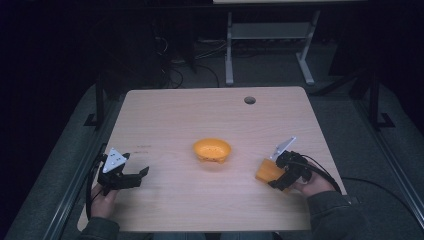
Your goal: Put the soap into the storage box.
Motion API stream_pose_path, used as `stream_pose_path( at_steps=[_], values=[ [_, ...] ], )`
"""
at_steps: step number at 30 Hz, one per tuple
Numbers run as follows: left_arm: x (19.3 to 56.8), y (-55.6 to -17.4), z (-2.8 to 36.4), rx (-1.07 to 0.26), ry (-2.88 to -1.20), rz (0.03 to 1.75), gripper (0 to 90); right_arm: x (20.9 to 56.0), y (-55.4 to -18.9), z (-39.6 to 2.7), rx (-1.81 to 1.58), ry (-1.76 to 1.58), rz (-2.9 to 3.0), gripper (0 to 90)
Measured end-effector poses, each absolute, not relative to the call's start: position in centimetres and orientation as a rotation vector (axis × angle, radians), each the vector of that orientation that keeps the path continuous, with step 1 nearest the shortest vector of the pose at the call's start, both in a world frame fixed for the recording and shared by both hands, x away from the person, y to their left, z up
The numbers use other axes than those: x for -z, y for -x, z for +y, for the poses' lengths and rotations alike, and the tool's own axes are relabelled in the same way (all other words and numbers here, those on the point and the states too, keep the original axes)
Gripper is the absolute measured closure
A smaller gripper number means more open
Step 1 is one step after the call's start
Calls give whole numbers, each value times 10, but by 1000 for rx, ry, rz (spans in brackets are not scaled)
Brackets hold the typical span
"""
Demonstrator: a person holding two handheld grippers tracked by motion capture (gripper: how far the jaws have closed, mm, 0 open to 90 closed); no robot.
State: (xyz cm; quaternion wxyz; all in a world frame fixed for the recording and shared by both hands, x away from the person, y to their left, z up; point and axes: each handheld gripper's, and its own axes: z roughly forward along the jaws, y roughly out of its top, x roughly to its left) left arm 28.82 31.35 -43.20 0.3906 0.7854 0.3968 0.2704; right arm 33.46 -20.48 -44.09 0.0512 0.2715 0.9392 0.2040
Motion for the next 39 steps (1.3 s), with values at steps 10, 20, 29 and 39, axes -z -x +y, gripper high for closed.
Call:
stream_pose_path(
  at_steps=[10, 20, 29, 39],
  values=[
    [432, -288, 314, -687, -1988, 1013, 141, 450, -338, -200, -566, -831, 2873, 171],
    [432, -288, 314, -686, -1987, 1014, 141, 451, -338, -199, -558, -825, 2869, 200],
    [431, -288, 315, -688, -1989, 1013, 141, 448, -336, -200, -603, -802, 2875, 203],
    [431, -288, 315, -686, -1983, 1013, 141, 430, -342, -191, -658, -754, 2864, 203]
  ],
)
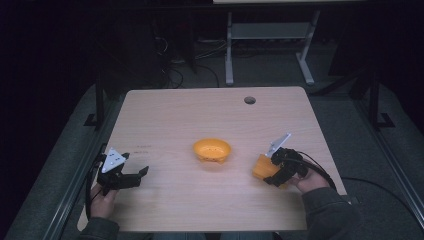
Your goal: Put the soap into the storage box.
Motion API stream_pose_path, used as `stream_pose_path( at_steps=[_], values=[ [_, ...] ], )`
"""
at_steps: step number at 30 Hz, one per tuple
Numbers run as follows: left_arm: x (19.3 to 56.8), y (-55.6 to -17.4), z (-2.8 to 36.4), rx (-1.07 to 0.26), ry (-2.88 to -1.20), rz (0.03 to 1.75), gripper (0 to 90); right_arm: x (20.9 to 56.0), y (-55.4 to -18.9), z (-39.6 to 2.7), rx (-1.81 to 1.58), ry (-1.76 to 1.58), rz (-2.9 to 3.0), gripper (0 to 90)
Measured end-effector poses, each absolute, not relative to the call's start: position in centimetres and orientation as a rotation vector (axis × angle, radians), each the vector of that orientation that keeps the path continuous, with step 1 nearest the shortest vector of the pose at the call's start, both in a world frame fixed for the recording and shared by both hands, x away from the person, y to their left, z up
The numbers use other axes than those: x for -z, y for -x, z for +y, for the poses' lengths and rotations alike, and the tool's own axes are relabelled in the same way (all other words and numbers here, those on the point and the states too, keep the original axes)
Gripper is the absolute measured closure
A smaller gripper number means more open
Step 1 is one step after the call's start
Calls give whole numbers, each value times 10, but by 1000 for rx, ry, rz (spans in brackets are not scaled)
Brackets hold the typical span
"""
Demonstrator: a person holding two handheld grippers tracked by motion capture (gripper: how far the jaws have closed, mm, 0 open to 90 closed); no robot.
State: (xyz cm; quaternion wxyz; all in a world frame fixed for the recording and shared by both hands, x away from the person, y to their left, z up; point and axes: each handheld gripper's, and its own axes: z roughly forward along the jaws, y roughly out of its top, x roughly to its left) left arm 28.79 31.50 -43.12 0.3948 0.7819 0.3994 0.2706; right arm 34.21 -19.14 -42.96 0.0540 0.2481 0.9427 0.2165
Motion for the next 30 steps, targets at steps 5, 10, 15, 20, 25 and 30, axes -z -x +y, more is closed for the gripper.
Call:
stream_pose_path(
  at_steps=[5, 10, 15, 20, 25, 30],
  values=[
    [431, -288, 315, -685, -1983, 1016, 141, 425, -349, -184, -655, -719, 2880, 203],
    [431, -288, 316, -685, -1981, 1018, 141, 421, -355, -179, -661, -708, 2886, 203],
    [431, -288, 316, -686, -1983, 1015, 141, 416, -360, -175, -688, -696, 2891, 203],
    [431, -288, 316, -686, -1982, 1019, 141, 412, -364, -171, -679, -673, 2893, 203],
    [431, -288, 316, -685, -1981, 1019, 141, 408, -368, -167, -713, -662, 2894, 203],
    [431, -288, 316, -685, -1981, 1018, 141, 407, -372, -163, -701, -652, 2901, 203]
  ],
)
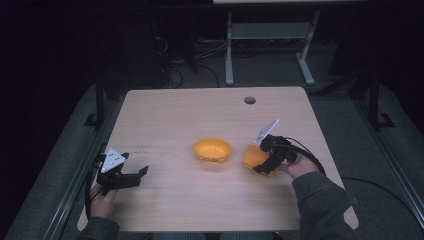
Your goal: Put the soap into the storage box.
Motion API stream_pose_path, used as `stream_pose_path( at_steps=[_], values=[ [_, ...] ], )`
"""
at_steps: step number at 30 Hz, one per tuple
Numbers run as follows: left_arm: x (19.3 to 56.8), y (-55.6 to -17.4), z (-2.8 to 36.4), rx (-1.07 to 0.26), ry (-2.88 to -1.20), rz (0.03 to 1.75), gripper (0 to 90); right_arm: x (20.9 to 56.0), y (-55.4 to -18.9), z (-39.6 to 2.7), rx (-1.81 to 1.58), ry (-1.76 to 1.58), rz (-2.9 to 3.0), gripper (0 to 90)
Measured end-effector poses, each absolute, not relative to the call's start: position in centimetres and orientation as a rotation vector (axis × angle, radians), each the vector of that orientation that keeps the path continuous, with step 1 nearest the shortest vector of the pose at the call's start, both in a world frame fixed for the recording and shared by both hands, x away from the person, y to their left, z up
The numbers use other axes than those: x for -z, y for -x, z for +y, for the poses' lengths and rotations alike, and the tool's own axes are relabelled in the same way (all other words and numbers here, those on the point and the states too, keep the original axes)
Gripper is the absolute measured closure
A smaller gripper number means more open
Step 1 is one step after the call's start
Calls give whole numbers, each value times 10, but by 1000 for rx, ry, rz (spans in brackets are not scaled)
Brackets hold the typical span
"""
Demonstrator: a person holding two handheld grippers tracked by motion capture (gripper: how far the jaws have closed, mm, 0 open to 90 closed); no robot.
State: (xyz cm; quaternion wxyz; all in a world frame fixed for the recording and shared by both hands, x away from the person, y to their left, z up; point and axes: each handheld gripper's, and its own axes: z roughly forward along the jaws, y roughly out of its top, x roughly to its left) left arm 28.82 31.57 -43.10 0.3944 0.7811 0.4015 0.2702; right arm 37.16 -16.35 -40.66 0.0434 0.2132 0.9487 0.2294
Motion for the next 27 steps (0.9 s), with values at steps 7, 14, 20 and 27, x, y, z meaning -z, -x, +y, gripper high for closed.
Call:
stream_pose_path(
  at_steps=[7, 14, 20, 27],
  values=[
    [431, -288, 316, -686, -1979, 1022, 141, 400, -377, -156, -702, -623, 2902, 203],
    [431, -288, 316, -684, -1977, 1023, 141, 394, -381, -146, -692, -594, 2909, 203],
    [431, -288, 316, -684, -1977, 1022, 141, 391, -385, -140, -692, -564, 2915, 203],
    [430, -288, 317, -685, -1975, 1021, 141, 384, -389, -131, -698, -540, 2918, 203]
  ],
)
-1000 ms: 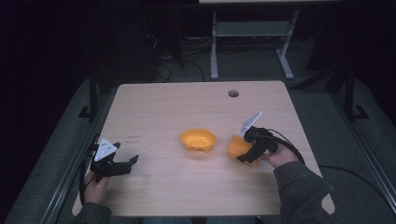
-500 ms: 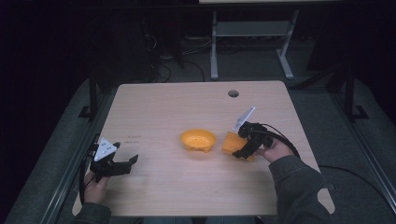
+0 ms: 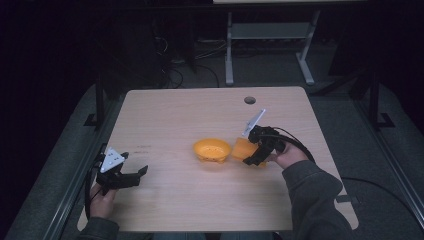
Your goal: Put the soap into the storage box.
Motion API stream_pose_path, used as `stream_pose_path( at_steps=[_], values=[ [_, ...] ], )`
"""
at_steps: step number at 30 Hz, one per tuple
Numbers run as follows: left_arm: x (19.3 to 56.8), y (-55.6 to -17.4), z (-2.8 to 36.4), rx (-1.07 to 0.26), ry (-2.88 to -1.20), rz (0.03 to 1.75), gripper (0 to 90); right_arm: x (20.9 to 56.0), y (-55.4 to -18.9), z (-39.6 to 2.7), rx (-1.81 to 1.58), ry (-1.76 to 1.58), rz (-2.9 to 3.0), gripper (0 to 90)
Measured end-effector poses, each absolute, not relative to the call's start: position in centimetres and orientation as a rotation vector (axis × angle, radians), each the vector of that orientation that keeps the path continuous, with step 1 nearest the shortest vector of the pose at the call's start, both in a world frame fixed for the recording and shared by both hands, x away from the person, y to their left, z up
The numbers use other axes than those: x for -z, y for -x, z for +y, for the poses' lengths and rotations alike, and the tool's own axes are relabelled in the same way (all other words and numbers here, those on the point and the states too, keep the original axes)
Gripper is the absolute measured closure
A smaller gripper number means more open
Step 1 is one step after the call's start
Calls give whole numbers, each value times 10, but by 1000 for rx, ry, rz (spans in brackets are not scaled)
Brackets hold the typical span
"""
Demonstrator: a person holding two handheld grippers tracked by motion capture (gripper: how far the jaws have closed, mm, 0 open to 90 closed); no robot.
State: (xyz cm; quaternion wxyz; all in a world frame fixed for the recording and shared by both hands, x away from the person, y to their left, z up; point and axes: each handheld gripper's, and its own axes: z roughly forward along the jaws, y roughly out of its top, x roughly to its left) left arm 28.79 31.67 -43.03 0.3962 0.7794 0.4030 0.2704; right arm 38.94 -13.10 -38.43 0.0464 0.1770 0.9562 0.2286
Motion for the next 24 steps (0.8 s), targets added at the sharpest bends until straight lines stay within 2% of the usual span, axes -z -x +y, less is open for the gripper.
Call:
stream_pose_path(
  at_steps=[24],
  values=[
    [430, -288, 317, -683, -1975, 1021, 141, 370, -407, -96, -696, -447, 2931, 203]
  ],
)
